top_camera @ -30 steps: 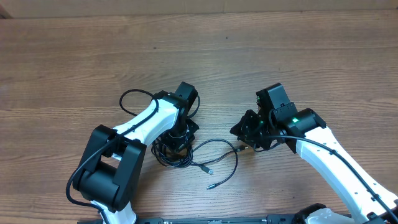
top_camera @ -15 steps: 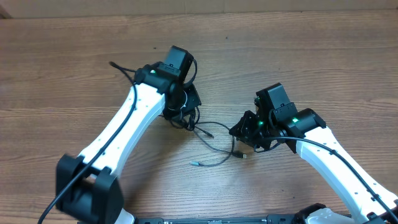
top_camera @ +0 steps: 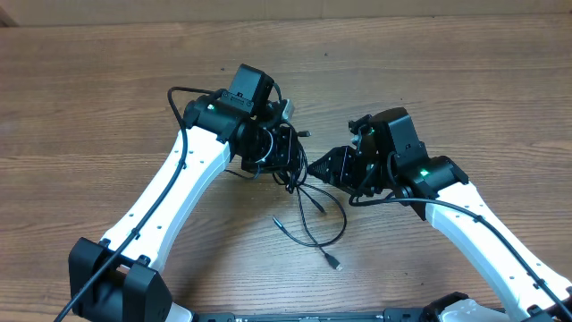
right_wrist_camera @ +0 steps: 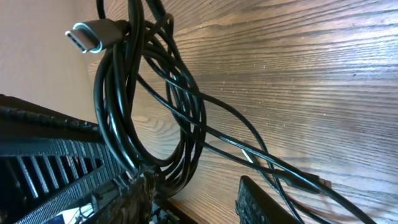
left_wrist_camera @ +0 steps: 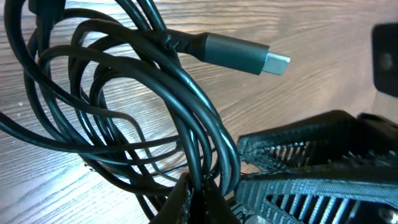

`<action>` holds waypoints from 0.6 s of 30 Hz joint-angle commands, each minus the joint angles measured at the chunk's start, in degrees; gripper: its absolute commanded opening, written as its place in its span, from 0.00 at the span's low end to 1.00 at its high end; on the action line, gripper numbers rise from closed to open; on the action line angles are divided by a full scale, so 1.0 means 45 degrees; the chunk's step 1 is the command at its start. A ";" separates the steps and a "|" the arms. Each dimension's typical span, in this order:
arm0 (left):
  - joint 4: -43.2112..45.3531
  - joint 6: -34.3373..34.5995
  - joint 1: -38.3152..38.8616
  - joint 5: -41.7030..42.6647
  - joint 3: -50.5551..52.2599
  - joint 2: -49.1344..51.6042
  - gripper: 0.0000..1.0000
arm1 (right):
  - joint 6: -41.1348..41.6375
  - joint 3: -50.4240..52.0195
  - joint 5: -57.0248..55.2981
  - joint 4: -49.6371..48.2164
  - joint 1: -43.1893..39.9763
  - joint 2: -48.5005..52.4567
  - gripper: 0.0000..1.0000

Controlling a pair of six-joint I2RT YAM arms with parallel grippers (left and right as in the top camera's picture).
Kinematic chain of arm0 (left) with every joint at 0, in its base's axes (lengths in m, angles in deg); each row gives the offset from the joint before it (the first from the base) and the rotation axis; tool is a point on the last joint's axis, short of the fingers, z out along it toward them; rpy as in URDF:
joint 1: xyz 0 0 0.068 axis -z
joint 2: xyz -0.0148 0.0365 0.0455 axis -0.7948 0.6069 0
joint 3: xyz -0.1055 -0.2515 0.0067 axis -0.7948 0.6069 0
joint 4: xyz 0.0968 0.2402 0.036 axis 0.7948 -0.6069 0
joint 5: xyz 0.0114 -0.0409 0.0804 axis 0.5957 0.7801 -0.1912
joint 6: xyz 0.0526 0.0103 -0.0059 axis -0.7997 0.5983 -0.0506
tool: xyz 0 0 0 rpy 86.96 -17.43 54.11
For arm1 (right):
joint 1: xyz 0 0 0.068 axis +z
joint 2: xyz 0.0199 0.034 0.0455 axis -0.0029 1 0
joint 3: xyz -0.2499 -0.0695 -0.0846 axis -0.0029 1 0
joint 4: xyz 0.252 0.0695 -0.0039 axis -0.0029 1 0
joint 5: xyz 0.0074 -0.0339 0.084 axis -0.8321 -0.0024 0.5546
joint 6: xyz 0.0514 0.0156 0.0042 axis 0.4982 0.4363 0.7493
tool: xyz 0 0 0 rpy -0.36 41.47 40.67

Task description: Untangle cables

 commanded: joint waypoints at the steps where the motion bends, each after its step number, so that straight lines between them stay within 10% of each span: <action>1: 0.0049 -0.0899 0.0010 0.0661 -0.0262 -0.0228 0.04 | -0.0141 -0.0272 0.0267 -0.0151 0.0063 0.0015 0.43; 18: 0.0034 -0.0903 0.0015 0.0845 -0.0262 -0.0228 0.04 | -0.0039 -0.0272 -0.0194 -0.1248 0.0063 0.0015 0.41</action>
